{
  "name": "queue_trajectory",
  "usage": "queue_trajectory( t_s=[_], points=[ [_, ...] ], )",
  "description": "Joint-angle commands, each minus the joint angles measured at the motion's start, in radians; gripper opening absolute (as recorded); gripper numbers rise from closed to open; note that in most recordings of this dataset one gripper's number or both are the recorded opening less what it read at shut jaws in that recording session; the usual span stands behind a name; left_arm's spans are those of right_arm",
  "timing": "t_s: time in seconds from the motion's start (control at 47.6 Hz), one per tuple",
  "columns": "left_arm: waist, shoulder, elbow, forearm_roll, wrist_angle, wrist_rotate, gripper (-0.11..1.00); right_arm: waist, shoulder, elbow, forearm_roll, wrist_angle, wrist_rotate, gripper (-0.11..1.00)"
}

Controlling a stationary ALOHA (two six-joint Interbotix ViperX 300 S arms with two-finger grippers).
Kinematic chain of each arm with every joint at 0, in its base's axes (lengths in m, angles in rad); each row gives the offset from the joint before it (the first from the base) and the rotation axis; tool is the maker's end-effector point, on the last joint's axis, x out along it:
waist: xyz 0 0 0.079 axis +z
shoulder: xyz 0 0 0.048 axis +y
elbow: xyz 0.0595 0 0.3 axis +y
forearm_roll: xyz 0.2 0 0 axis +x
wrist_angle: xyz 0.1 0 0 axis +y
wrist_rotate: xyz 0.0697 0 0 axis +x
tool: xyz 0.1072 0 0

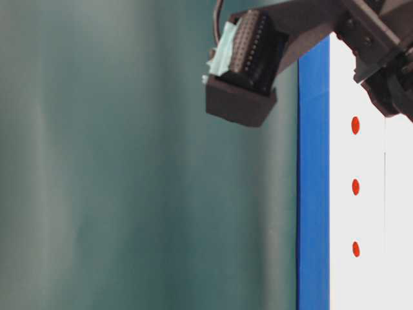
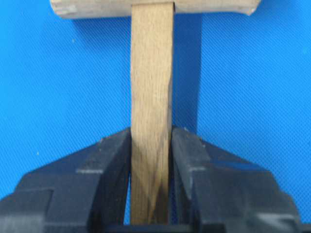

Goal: Hit the mark with a hammer.
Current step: 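Close the right gripper around the mallet handle near the head, then lift the mallet with the right gripper and carry it over the board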

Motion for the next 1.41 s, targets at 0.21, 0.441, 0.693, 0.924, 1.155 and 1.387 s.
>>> queue_trajectory(
  t_s=[0.21, 0.441, 0.693, 0.924, 1.155, 1.387],
  points=[
    [-0.002, 0.003, -0.011, -0.002, 0.000, -0.003, 0.00, 0.005, -0.158, -0.021, -0.003, -0.003, -0.005, 0.09],
    [-0.002, 0.003, -0.012, -0.002, 0.003, -0.003, 0.00, -0.023, -0.325, -0.011, -0.003, 0.083, -0.034, 0.09],
    [-0.002, 0.003, -0.011, -0.002, 0.005, -0.002, 0.00, -0.041, -0.428, -0.011, -0.003, 0.127, -0.092, 0.09],
    [-0.002, 0.005, -0.011, -0.002, 0.006, 0.000, 0.00, -0.083, -0.425, -0.014, -0.003, 0.126, -0.101, 0.09],
    [-0.002, 0.009, -0.009, -0.002, 0.006, -0.003, 0.00, -0.199, -0.425, -0.009, -0.015, 0.129, -0.138, 0.09],
    [-0.002, 0.009, -0.009, -0.002, 0.006, -0.003, 0.00, -0.298, -0.425, -0.011, -0.018, 0.130, -0.207, 0.09]
  ],
)
